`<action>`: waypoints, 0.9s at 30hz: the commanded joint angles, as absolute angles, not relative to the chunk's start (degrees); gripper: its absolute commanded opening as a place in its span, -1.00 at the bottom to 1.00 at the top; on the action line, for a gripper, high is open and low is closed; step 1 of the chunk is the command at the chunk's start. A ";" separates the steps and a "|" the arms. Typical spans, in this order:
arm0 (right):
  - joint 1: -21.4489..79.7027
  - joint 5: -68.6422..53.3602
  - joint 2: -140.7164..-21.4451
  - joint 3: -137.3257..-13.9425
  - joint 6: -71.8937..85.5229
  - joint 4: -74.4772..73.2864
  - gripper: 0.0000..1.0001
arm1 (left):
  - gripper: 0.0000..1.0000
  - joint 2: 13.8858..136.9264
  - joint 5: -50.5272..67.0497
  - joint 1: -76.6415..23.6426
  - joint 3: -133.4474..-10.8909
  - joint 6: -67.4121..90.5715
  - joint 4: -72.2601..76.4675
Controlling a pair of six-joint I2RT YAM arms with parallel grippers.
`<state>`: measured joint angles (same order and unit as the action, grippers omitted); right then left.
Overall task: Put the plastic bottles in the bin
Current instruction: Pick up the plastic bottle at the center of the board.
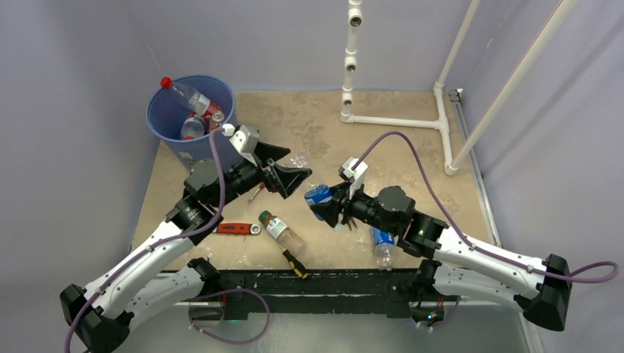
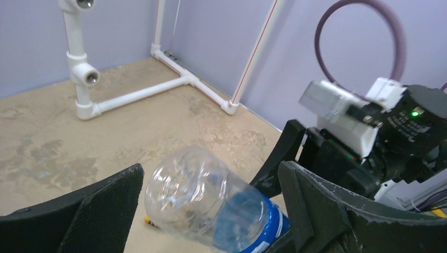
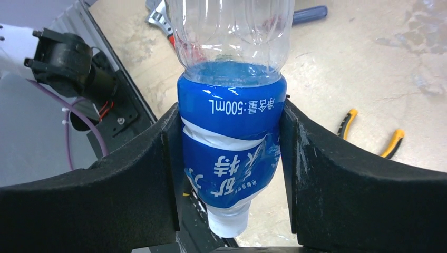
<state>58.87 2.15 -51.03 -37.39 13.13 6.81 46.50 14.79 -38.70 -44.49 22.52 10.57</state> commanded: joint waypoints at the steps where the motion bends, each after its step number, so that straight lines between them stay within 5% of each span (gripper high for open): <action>1: 59.30 5.92 -47.65 -37.83 11.20 10.12 -0.03 | 0.99 50.37 17.68 -38.67 -48.41 29.40 7.67; 10: 60.20 9.74 -45.88 -36.88 10.02 11.55 -0.08 | 0.98 58.43 27.65 -38.71 -47.83 42.74 15.64; 14: 60.53 9.55 -45.36 -36.76 10.02 11.52 -0.08 | 0.79 58.55 27.95 -38.67 -46.55 45.92 20.51; 21: 61.67 9.00 -45.18 -36.95 9.54 11.10 -0.06 | 0.21 61.32 30.96 -38.68 -46.42 48.21 23.76; 25: 62.29 8.61 -45.66 -37.42 9.27 10.62 0.02 | -0.51 61.97 31.81 -38.75 -45.37 48.11 26.09; 27: 62.40 8.80 -45.41 -37.67 9.74 10.28 0.25 | -0.68 61.04 30.81 -38.72 -44.92 47.46 26.10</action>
